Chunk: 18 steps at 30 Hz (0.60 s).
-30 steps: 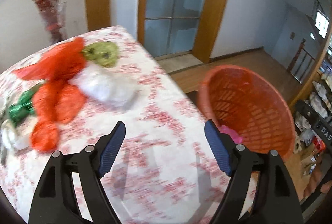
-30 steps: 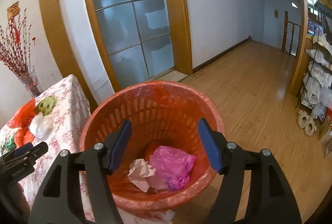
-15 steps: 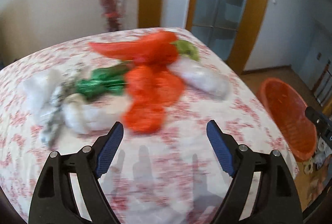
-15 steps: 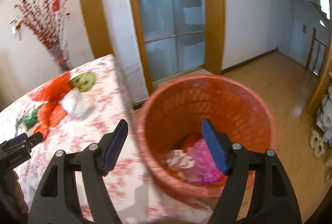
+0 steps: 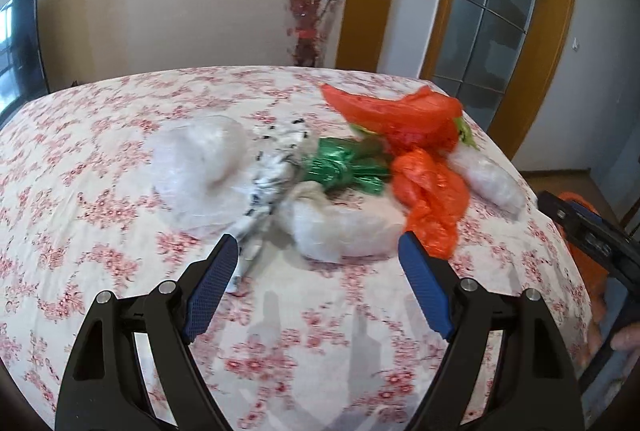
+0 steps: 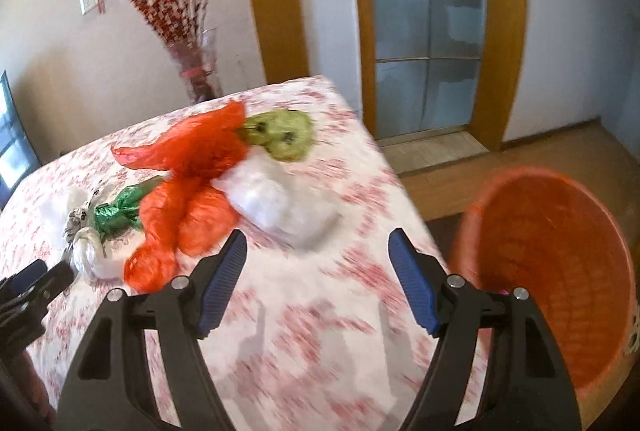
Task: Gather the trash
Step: 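Move both tools back over the remaining bags on the table, then grasp the clear plastic bag with the right tool while the left tool grasps an orange bag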
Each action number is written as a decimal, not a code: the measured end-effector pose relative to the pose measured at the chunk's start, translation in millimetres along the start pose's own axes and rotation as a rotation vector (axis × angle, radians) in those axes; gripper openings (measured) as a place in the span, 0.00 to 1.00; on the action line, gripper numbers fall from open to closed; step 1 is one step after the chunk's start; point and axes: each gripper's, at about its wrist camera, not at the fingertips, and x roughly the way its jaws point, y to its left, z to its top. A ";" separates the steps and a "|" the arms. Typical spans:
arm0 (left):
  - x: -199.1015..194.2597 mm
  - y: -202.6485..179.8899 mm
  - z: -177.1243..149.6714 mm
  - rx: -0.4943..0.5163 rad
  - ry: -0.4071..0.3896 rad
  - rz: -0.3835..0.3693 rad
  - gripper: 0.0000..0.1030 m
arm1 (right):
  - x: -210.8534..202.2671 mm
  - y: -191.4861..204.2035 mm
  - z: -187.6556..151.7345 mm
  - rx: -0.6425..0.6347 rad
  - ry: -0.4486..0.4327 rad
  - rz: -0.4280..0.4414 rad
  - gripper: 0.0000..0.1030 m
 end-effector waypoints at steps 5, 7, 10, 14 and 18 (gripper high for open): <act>-0.3 10.1 0.4 -0.013 -0.003 -0.003 0.79 | 32.6 16.1 19.8 0.009 0.037 0.019 0.63; 0.6 10.3 0.4 -0.012 0.000 -0.005 0.79 | 43.7 19.0 24.9 0.008 0.052 0.015 0.62; 4.3 8.6 0.8 -0.009 0.006 -0.011 0.79 | 61.5 25.4 29.3 -0.019 0.091 0.007 0.62; 7.4 1.2 1.7 0.001 0.010 -0.024 0.79 | 74.6 30.5 29.2 -0.049 0.128 0.011 0.54; 9.0 -7.6 3.2 0.012 0.012 -0.038 0.79 | 67.0 29.6 26.4 -0.079 0.117 0.025 0.33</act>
